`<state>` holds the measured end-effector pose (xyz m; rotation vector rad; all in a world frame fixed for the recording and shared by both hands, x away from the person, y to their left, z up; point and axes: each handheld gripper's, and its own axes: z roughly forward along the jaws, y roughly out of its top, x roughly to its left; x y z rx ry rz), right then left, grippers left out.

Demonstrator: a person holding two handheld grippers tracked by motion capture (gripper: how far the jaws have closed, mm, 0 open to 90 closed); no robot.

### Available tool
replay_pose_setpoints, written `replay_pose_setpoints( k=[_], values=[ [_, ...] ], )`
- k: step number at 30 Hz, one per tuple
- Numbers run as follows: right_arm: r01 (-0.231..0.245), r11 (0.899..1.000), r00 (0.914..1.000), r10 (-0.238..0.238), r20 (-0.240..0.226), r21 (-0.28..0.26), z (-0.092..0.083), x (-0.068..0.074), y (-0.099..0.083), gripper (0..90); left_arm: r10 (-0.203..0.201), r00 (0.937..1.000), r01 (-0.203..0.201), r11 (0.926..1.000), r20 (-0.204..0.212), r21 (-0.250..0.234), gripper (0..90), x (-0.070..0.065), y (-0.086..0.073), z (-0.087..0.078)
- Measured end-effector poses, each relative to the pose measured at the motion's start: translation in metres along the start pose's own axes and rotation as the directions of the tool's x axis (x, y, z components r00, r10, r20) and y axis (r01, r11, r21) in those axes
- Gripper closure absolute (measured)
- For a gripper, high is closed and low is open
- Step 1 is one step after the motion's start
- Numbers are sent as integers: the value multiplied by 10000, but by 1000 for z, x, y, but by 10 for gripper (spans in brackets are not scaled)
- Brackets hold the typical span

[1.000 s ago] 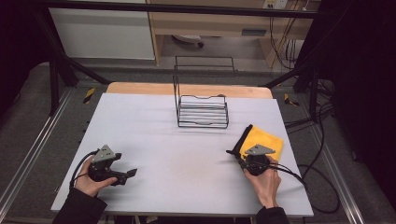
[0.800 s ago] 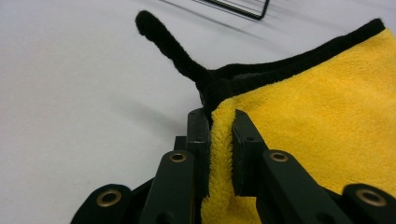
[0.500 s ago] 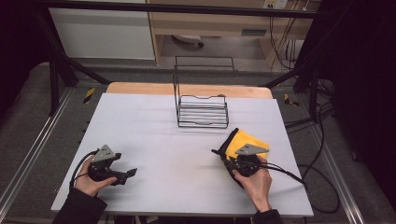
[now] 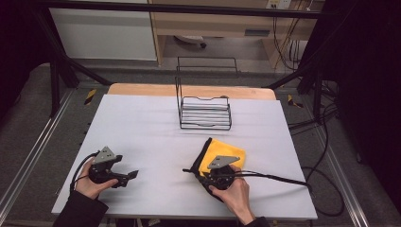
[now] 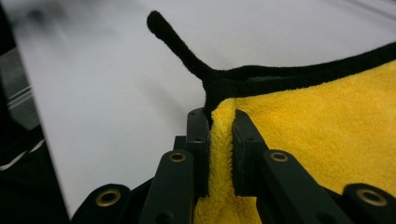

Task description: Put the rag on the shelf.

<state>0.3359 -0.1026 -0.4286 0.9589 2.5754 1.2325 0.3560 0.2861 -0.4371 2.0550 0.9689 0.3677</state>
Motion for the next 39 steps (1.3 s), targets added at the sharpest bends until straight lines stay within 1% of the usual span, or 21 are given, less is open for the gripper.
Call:
replay_pose_setpoints(
  k=[5,9,10,11,14,15,17,19,20,21,23,24,26,27,28,32,33,34,35,36,39],
  values=[
    [92,9997,9997,-87,-231,236,7,1,-4,754,-34,10000,34,10000,1,20,82,0,0,0],
    [56,10000,9991,-53,-427,57,2,1,-3,613,-88,9999,88,10000,66,18,88,-3,3,-1],
    [56,10000,9991,-53,-427,57,2,1,-3,613,-88,9999,88,10000,66,18,90,-3,3,-1],
    [44,9997,9992,-53,-390,-221,-6,0,-1,540,-84,9999,84,10000,107,5,93,-4,4,-1],
    [95,9991,9997,-104,-222,-417,-14,-4,0,484,-96,9998,97,10000,160,-3,101,-9,8,-1],
    [-36,9979,9998,48,173,-650,-26,-13,0,433,-87,9998,86,10000,155,50,112,-11,10,0],
    [-100,9973,9995,121,290,-723,-29,-17,-2,414,-88,9998,85,9999,204,116,119,-16,13,2],
    [-396,9956,9954,467,837,-845,-44,-33,-10,389,-65,9996,58,9997,267,242,129,-21,18,6],
    [-396,9956,9954,467,837,-845,-44,-33,-10,389,-81,9995,74,9997,293,254,129,-23,20,8],
    [-616,9944,9898,720,1230,-863,-51,-42,-17,389,-39,9993,25,9992,363,402,138,-31,26,13],
    [-721,9931,9867,845,1391,-921,-53,-46,-20,388,32,9990,-53,9990,453,452,142,-36,31,16],
    [-1028,9907,9790,1166,1671,-891,-58,-54,-31,387,8,9979,-38,9989,647,470,153,-45,37,22],
    [-1093,9900,9761,1239,1786,-893,-58,-56,-34,390,22,9970,-62,9987,772,514,160,-52,43,26],
    [-1280,9889,9683,1410,2061,-753,-59,-61,-45,394,80,9953,-135,9983,970,560,180,-62,50,34],
    [-1317,9887,9659,1444,2150,-722,-59,-63,-48,397,80,9953,-135,9983,970,560,189,-62,50,34],
    [-1595,9852,9559,1700,2395,-627,-58,-69,-58,409,242,9908,-335,9971,1334,683,269,-86,66,54],
    [-1716,9832,9533,1816,2411,-623,-58,-69,-60,412,190,9882,-313,9964,1518,789,291,-98,72,65],
    [-1716,9832,9533,1816,2411,-623,-58,-69,-60,412,190,9882,-313,9964,1518,789,308,-98,72,65],
    [-1834,9818,9524,1899,2383,-495,-57,-69,-62,423,273,9865,-424,9949,1615,912,322,-109,77,76],
    [-1834,9818,9524,1899,2383,-495,-57,-69,-62,423,273,9865,-424,9949,1615,912,342,-109,77,76],
    [-2094,9767,9478,2145,2361,-465,-55,-68,-64,463,348,9838,-567,9910,1760,1211,394,-127,82,95]
  ],
)
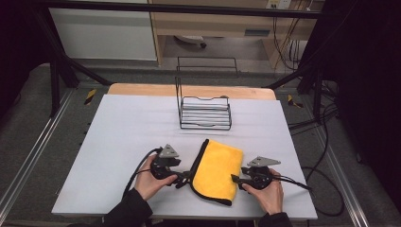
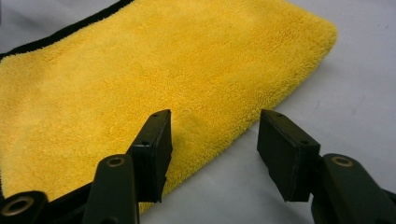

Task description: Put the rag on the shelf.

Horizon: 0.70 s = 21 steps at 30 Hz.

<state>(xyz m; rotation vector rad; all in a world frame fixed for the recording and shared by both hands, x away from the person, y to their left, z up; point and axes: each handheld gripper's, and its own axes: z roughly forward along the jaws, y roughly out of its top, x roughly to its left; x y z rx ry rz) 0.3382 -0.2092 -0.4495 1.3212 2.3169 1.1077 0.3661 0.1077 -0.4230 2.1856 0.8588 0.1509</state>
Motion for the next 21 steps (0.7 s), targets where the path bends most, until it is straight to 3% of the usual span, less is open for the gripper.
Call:
replay_pose_setpoints(
  k=[5,6,11,12,14,16,21],
  values=[
    [-236,9997,9997,236,40,56,1,2,-2,511,-233,9997,229,9989,77,400,466,-6,2,17],
    [-544,9985,9985,545,-12,115,1,5,-4,549,-411,9990,400,9973,176,613,508,-7,2,22],
    [-721,9974,9974,720,54,42,2,8,-6,604,-593,9982,587,9945,46,863,572,-8,1,28],
    [-968,9952,9953,969,-76,142,2,9,-5,680,-789,9969,781,9932,59,866,581,-8,0,29],
    [-1024,9947,9946,1025,-136,104,2,9,-6,709,-909,9958,900,9921,64,876,589,-8,0,29],
    [-1260,9920,9917,1262,-224,109,3,10,-5,816,-1225,9923,1201,9880,193,972,644,-8,0,29],
    [-1250,9920,9917,1254,-296,151,2,8,-4,876,-1595,9861,1538,9823,472,1068,745,-8,0,29]
  ],
)
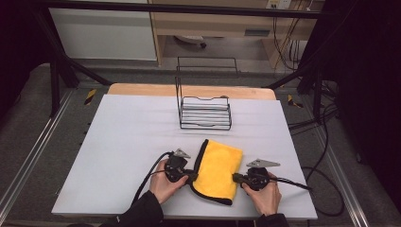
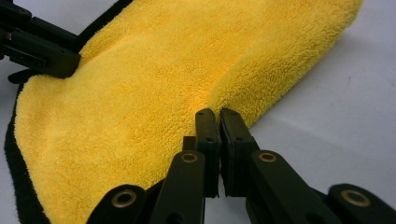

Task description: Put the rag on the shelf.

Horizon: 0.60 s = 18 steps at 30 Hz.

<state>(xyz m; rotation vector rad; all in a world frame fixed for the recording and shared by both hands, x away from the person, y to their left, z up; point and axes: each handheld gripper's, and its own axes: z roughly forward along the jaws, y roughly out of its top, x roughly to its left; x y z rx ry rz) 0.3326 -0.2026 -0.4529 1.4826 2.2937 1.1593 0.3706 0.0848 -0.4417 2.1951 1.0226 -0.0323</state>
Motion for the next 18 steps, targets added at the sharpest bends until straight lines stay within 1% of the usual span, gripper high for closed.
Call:
replay_pose_setpoints(
  k=[1,4,6,7,8,9,11,12,13,14,15,16,18],
  values=[
    [6,10000,9999,-5,-112,52,0,-2,2,881,-34,10000,34,10000,0,-16,753,-1,0,0],
    [80,10000,9999,-79,-86,51,-2,-4,5,883,18,10000,-19,10000,-51,-45,762,-5,-1,-2],
    [225,9997,9997,-225,-34,-74,-7,-10,10,884,-131,9998,132,9999,144,-93,767,-10,-3,-2],
    [281,9995,9996,-281,-10,-113,-8,-11,11,884,-210,9993,214,9997,306,-122,767,-15,-4,-1],
    [281,9995,9996,-281,-10,-113,-8,-11,11,884,-210,9993,214,9997,306,-122,767,-15,-4,-1],
    [579,9983,9983,-579,55,-27,-8,-15,13,884,-185,9993,190,9997,332,-139,767,-19,-5,-1],
    [914,9958,9958,-914,81,27,-7,-18,15,883,-204,9992,210,9996,336,-171,766,-24,-5,0],
    [914,9958,9958,-914,81,27,-7,-18,15,883,-283,9987,294,9993,431,-231,766,-27,-5,0],
    [1142,9935,9934,-1142,118,20,-6,-20,16,882,-298,9984,313,9990,485,-304,764,-29,-6,1],
    [1288,9917,9915,-1289,194,29,-5,-23,16,879,-291,9985,306,9990,458,-335,757,-30,-7,2],
    [1288,9917,9915,-1289,194,29,-5,-23,16,879,-227,9991,240,9990,353,-364,757,-31,-7,3],
    [1546,9879,9878,-1548,166,98,-3,-25,15,872,-149,9996,158,9991,239,-388,744,-32,-8,4],
    [1726,9849,9848,-1728,157,86,-1,-25,14,854,-76,9998,83,9992,193,-394,726,-31,-9,4]
  ],
)
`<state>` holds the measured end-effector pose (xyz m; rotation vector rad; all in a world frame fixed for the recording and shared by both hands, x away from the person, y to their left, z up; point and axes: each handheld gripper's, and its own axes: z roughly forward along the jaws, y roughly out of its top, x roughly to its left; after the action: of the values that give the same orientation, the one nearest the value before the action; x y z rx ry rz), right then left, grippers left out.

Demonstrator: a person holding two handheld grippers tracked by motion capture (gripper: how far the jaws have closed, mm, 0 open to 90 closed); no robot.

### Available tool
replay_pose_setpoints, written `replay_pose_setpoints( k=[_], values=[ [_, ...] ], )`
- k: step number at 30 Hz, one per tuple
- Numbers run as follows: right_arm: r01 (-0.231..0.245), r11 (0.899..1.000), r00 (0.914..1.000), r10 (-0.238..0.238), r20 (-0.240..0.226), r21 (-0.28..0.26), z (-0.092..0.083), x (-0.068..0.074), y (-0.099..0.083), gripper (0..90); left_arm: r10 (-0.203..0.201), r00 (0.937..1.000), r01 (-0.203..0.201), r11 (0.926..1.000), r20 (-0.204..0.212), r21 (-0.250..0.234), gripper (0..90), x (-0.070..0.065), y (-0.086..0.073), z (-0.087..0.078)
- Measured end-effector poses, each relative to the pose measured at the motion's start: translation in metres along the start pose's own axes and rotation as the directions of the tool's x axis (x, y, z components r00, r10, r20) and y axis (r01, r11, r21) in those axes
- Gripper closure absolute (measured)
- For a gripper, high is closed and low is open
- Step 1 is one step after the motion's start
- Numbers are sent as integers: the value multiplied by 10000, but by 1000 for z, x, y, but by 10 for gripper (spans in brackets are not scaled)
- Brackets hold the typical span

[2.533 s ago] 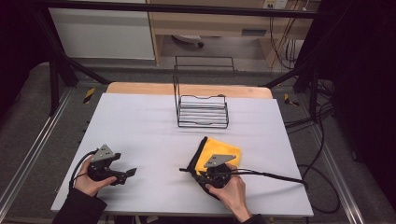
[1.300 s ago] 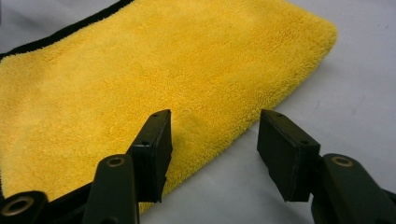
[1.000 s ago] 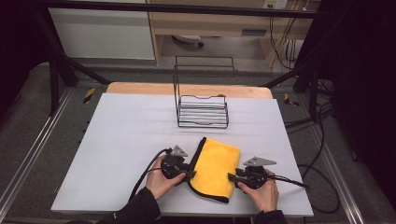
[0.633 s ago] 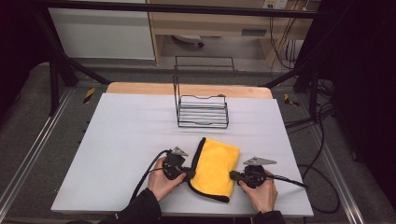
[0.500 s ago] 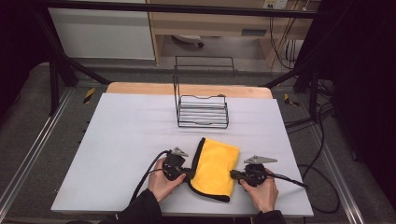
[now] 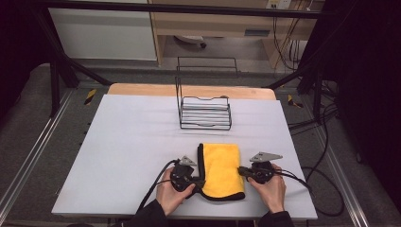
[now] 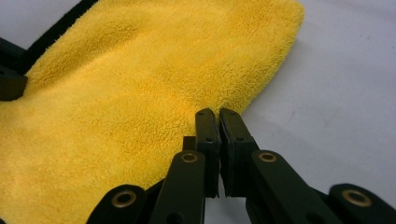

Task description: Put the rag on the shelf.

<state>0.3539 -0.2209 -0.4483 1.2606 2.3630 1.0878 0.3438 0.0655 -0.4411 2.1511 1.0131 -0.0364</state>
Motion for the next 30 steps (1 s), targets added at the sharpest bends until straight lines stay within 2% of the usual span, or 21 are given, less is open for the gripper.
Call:
replay_pose_setpoints(
  k=[2,3,4,5,8,9,10,11,13,14,15,16,18,22,27,30],
  values=[
    [87,10000,10000,-86,36,-38,0,0,0,823,173,9998,-173,9998,-36,-60,713,0,-1,-1],
    [123,9997,9999,-122,42,-228,-2,0,0,754,342,9994,-343,9994,-57,-110,673,1,0,-3],
    [214,9990,9998,-212,68,-390,-3,0,0,729,543,9985,-544,9984,-61,-137,656,1,0,-4],
    [214,9990,9998,-212,68,-390,-3,0,0,729,672,9977,-673,9976,-61,-148,656,1,0,-6],
    [167,9974,9996,-181,-195,-707,-8,-1,0,620,1018,9948,-1020,9946,-95,-189,580,3,3,-12],
    [242,9954,9993,-265,-247,-925,-11,-4,0,545,1135,9934,-1139,9932,-173,-229,534,5,4,-14],
    [242,9954,9993,-265,-247,-925,-11,-4,0,545,1157,9931,-1161,9929,-171,-258,534,6,4,-15],
    [225,9953,9994,-248,-233,-943,-13,-6,0,475,1214,9924,-1219,9921,-193,-292,483,9,6,-17],
    [204,9950,9996,-223,-176,-982,-14,-8,0,430,1293,9914,-1299,9908,-175,-388,414,13,8,-20],
    [204,9950,9996,-223,-176,-982,-14,-8,0,430,1306,9912,-1314,9904,-213,-425,414,16,10,-21],
    [64,9961,9999,-75,-125,-875,-14,-10,0,354,1371,9902,-1381,9896,-273,-410,333,19,11,-22],
    [64,9961,9999,-75,-125,-875,-14,-10,0,354,1405,9896,-1417,9890,-297,-426,333,21,13,-24],
    [76,9970,10000,-78,-23,-767,-14,-11,0,292,1452,9888,-1468,9879,-334,-507,266,26,17,-27],
    [-130,9945,9999,123,-73,-1043,-12,-16,0,164,1505,9877,-1531,9860,-431,-657,143,38,24,-33],
    [-113,9924,9999,120,49,-1221,-14,-18,1,108,1494,9862,-1535,9866,-711,-548,64,48,35,-32],
    [-133,9911,9999,144,73,-1321,-16,-19,1,87,1474,9866,-1519,9863,-703,-648,33,51,45,-29]
  ],
)
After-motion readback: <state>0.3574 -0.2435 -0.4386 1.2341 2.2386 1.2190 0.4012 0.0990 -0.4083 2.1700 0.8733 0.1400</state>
